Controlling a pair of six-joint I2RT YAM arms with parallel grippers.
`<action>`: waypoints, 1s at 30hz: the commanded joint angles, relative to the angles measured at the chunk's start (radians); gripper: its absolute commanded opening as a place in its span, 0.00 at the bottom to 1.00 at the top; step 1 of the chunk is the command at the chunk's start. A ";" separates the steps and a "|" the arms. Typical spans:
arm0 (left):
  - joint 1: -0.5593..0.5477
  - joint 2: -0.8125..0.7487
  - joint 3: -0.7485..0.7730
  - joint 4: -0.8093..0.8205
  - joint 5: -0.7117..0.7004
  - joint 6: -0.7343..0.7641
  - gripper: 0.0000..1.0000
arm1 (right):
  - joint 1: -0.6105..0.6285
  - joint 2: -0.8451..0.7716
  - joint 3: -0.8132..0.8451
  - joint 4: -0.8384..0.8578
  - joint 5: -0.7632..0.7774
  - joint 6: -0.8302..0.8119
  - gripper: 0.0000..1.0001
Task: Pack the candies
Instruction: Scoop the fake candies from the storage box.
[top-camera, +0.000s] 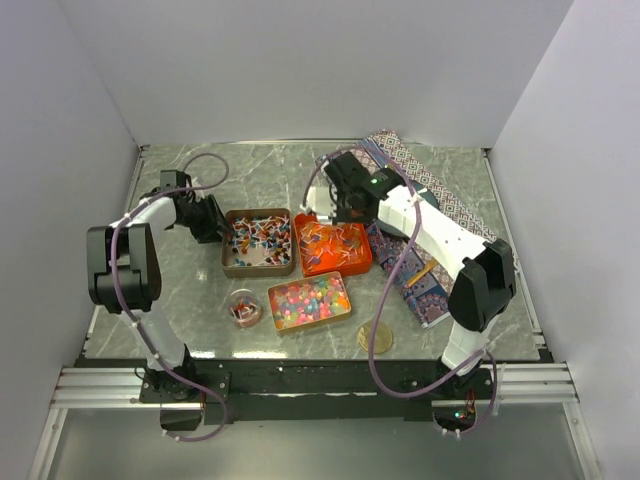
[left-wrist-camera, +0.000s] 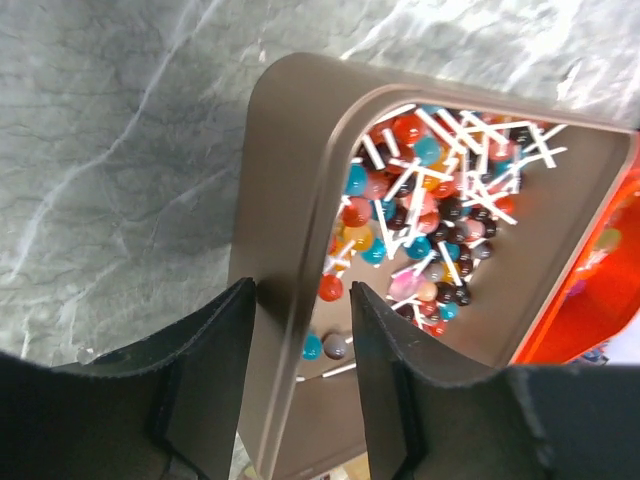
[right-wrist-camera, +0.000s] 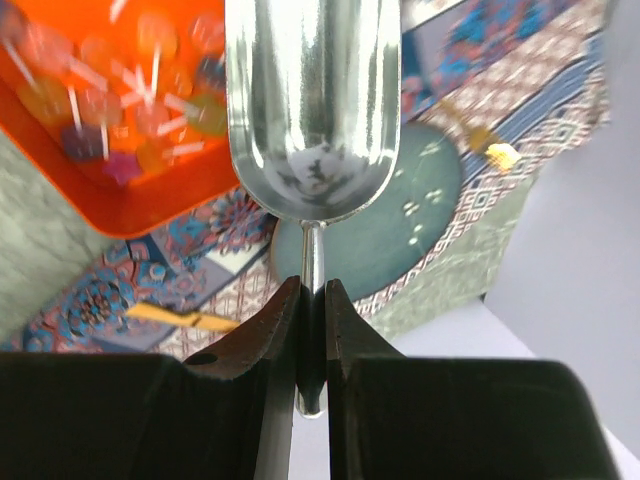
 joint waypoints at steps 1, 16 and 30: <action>-0.027 0.021 0.042 -0.019 -0.018 0.023 0.48 | 0.003 -0.057 -0.110 0.086 0.047 -0.075 0.00; 0.037 -0.041 -0.017 -0.067 -0.108 0.089 0.47 | 0.133 0.173 0.105 -0.006 -0.046 -0.094 0.00; 0.129 -0.059 -0.009 -0.096 -0.083 0.158 0.47 | 0.225 0.333 0.330 -0.052 -0.075 -0.054 0.00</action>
